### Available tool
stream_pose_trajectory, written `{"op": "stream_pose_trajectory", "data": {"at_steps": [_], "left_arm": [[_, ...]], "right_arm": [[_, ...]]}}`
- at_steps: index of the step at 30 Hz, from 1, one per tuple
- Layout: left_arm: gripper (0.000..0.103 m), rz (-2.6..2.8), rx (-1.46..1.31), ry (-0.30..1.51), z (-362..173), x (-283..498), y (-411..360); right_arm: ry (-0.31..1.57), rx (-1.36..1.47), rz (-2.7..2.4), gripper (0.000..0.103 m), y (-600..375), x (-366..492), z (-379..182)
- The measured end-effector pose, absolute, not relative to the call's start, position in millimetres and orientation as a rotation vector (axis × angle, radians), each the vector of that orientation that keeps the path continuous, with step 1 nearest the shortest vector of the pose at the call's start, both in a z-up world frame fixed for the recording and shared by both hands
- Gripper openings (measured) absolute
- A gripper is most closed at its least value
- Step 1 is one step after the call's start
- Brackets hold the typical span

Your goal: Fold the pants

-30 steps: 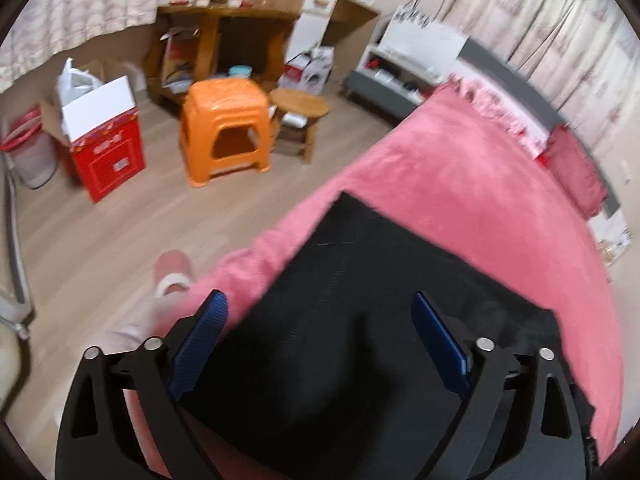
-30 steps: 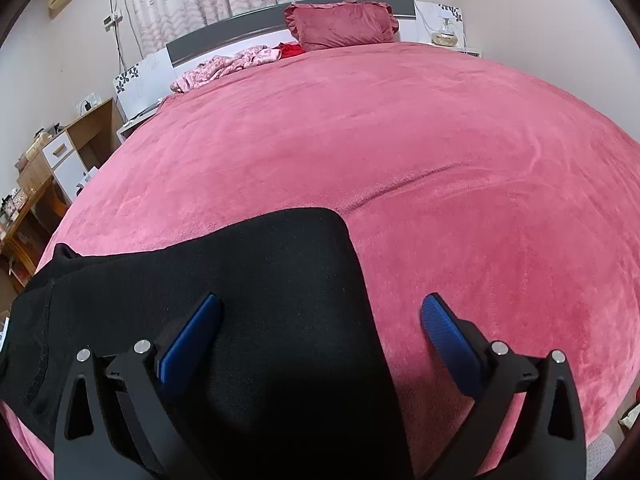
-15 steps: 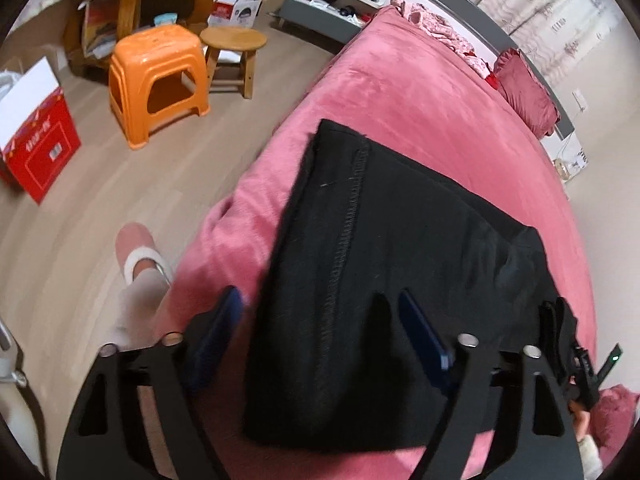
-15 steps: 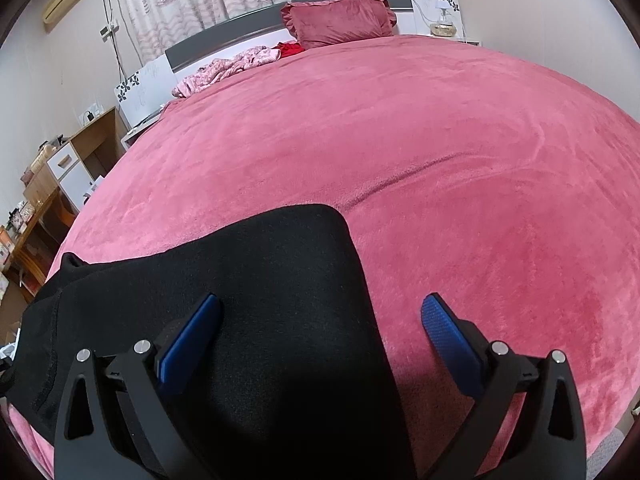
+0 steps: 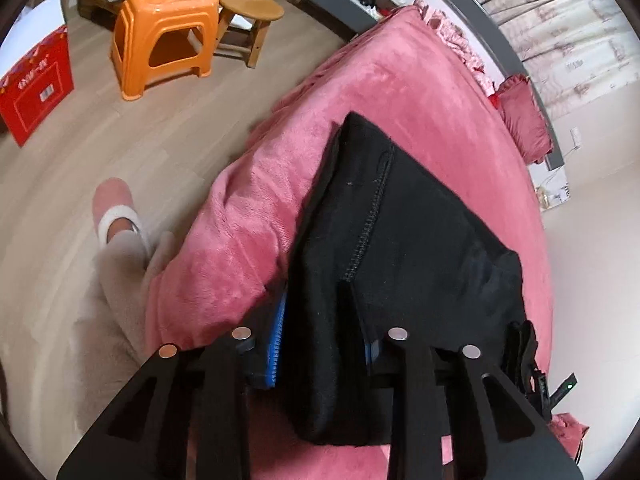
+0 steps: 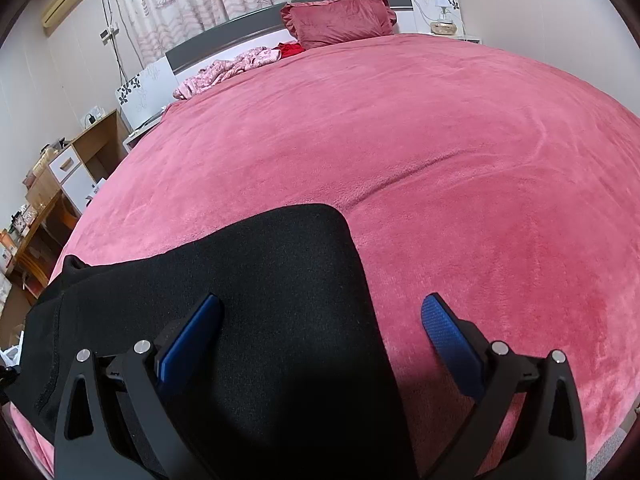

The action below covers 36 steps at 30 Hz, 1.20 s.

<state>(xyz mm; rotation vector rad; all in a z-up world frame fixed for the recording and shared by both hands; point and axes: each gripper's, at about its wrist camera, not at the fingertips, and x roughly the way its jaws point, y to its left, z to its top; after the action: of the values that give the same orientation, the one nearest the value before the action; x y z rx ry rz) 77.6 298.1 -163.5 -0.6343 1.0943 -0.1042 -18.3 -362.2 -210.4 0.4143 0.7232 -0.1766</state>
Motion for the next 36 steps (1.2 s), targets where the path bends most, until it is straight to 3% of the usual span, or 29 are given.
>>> {"op": "stream_pose_trajectory", "data": {"at_steps": [5,15,25,36], "left_arm": [[0.015,-0.118,-0.501,1.056,-146.0,73.8,284.0],[0.013,-0.167,-0.592,0.885,-96.5,63.7,267.7],[0.012,-0.429,-0.525,0.674,-8.1,58.0,183.4],[0.012,-0.756,-0.394,0.639,40.8,68.6,57.8]], "right_arm": [[0.723,0.414,-0.176,0.101,-362.4,-18.2,-210.7],[0.722,0.421,-0.172,0.101,-364.2,-19.5,-209.0],[0.722,0.428,-0.168,0.101,-364.0,-19.3,-208.4],[0.728,0.410,-0.172,0.101,-359.9,-18.7,-207.1]]}}
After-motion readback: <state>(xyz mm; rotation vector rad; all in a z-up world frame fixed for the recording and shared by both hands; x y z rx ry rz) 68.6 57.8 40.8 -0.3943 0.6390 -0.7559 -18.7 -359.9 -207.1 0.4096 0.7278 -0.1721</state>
